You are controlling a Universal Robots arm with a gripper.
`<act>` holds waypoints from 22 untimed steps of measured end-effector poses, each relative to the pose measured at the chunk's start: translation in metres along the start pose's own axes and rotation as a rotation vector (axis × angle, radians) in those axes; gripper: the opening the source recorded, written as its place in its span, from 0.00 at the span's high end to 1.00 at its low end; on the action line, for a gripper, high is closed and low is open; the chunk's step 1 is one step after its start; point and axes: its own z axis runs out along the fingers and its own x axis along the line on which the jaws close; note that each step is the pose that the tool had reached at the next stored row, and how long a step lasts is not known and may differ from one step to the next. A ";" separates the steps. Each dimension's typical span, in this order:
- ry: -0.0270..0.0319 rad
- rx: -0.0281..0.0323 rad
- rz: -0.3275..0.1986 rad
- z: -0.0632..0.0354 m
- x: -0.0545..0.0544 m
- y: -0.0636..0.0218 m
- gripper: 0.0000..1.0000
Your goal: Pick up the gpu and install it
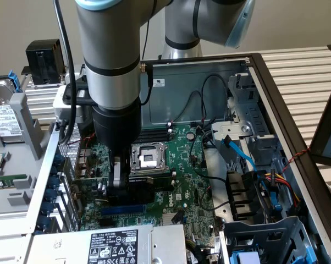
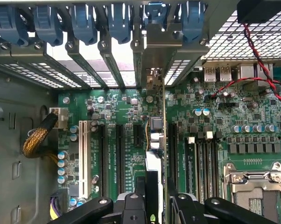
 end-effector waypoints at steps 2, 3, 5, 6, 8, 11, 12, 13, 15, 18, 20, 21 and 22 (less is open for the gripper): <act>0.0005 0.0001 0.000 0.0005 0.000 0.0000 0.73; 0.0008 0.0001 0.000 0.0006 0.000 0.0000 0.73; 0.0011 0.0002 0.000 0.0011 0.000 -0.0001 0.73; 0.0014 0.0002 0.000 0.0012 0.000 -0.0001 0.73; 0.0022 0.0001 0.000 0.0017 0.000 -0.0001 0.73; 0.0036 0.0004 0.000 0.0020 0.000 -0.0001 0.73; 0.0042 0.0004 0.000 0.0021 0.000 -0.0001 0.73; 0.0057 0.0005 0.000 0.0022 0.000 -0.0001 0.73; 0.0078 0.0006 0.000 0.0024 0.000 -0.0001 0.73; 0.0095 0.0006 0.001 0.0025 -0.002 0.0000 0.73; 0.0103 0.0007 0.001 0.0025 -0.002 -0.0001 0.73; 0.0107 0.0007 0.001 0.0025 -0.002 -0.0001 0.73; 0.0111 0.0007 0.001 0.0026 -0.002 -0.0001 0.73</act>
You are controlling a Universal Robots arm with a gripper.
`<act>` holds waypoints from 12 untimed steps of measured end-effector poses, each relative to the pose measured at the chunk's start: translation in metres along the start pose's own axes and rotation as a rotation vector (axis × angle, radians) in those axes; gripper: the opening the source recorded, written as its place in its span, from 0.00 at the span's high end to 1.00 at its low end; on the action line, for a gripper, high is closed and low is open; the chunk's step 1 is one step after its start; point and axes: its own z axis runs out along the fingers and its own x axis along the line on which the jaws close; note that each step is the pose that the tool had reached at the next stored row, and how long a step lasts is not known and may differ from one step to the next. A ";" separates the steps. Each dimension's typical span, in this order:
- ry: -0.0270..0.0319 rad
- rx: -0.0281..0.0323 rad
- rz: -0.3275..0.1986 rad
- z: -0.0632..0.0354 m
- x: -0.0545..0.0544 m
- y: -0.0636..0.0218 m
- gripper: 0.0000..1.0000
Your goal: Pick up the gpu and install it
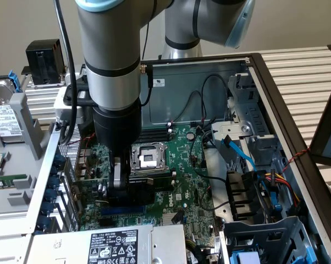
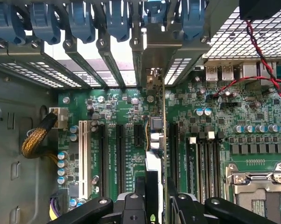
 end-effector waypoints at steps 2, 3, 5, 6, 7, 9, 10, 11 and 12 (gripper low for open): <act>0.0009 0.0000 0.000 0.0002 0.000 0.0000 0.73; 0.0014 0.0000 0.000 0.0002 0.000 0.0000 0.73; 0.0020 0.0002 0.000 0.0007 0.000 0.0000 0.73; 0.0025 0.0002 0.000 0.0008 0.000 0.0000 0.73; 0.0031 0.0003 0.000 0.0010 -0.001 0.0000 0.73; 0.0047 0.0003 0.000 0.0012 -0.001 0.0000 0.73; 0.0057 0.0004 0.000 0.0014 -0.002 0.0000 0.73; 0.0067 0.0005 0.000 0.0016 -0.002 0.0000 0.73; 0.0076 0.0004 0.000 0.0016 -0.002 0.0000 0.73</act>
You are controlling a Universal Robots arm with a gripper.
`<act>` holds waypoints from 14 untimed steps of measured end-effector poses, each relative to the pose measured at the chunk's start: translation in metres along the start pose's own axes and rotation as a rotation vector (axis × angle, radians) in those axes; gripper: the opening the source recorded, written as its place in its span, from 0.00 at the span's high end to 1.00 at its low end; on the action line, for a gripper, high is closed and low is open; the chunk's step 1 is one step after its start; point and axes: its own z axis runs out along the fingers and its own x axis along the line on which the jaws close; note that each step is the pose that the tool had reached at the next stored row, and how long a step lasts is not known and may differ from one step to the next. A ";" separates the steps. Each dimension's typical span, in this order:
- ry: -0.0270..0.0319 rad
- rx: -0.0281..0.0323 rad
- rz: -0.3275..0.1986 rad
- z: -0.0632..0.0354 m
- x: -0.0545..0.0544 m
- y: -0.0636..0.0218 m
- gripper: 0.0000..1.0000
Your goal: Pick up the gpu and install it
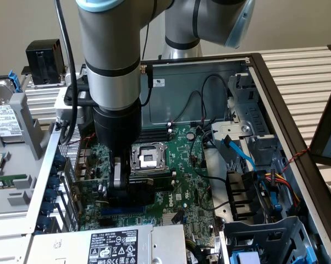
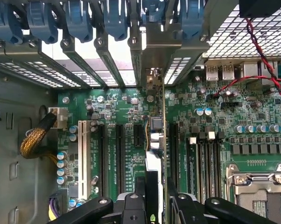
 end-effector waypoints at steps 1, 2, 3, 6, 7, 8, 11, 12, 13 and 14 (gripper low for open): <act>0.0007 0.0000 0.000 0.0001 0.000 0.0000 0.73; 0.0010 0.0000 0.000 0.0002 0.000 0.0000 0.73; 0.0013 0.0001 0.000 0.0004 0.000 0.0000 0.73; 0.0037 0.0002 0.000 0.0008 -0.001 0.0001 0.73; 0.0048 0.0003 0.000 0.0008 -0.002 0.0001 0.73; 0.0058 0.0004 0.001 0.0009 -0.002 0.0001 0.73; 0.0090 0.0006 0.001 0.0010 -0.002 0.0001 0.73; 0.0096 0.0006 0.001 0.0010 -0.002 0.0001 0.73; 0.0101 0.0007 0.001 0.0011 -0.002 0.0001 0.73; 0.0107 0.0008 0.001 0.0012 -0.002 0.0001 0.73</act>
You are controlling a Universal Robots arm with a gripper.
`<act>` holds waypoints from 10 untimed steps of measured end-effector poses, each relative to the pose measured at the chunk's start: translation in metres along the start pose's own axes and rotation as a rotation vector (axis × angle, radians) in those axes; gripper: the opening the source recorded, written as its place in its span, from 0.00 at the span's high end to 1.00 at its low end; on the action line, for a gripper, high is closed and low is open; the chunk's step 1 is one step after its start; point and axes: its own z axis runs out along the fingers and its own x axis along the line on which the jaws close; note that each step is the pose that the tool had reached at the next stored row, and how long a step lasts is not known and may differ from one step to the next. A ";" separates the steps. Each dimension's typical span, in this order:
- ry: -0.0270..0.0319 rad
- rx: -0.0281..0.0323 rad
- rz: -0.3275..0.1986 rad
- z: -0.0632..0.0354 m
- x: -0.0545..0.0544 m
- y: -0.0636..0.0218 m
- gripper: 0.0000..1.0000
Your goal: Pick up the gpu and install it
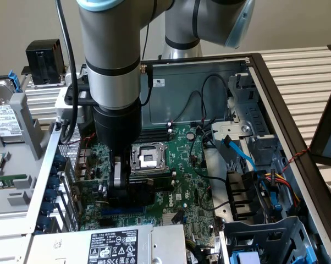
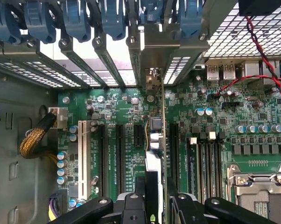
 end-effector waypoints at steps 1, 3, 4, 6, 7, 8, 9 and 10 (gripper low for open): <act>0.0006 0.0001 0.000 0.0002 0.000 0.0000 0.73; 0.0028 0.0000 0.000 0.0002 -0.001 0.0001 0.73; 0.0040 0.0001 0.000 0.0003 -0.001 0.0001 0.73; 0.0065 0.0004 0.001 0.0006 -0.002 0.0002 0.73; 0.0075 0.0005 0.001 0.0008 -0.002 0.0002 0.73; 0.0087 0.0006 0.001 0.0010 -0.002 0.0002 0.73; 0.0098 0.0006 0.001 0.0012 -0.002 0.0002 0.73; 0.0108 0.0008 0.001 0.0014 -0.003 0.0002 0.73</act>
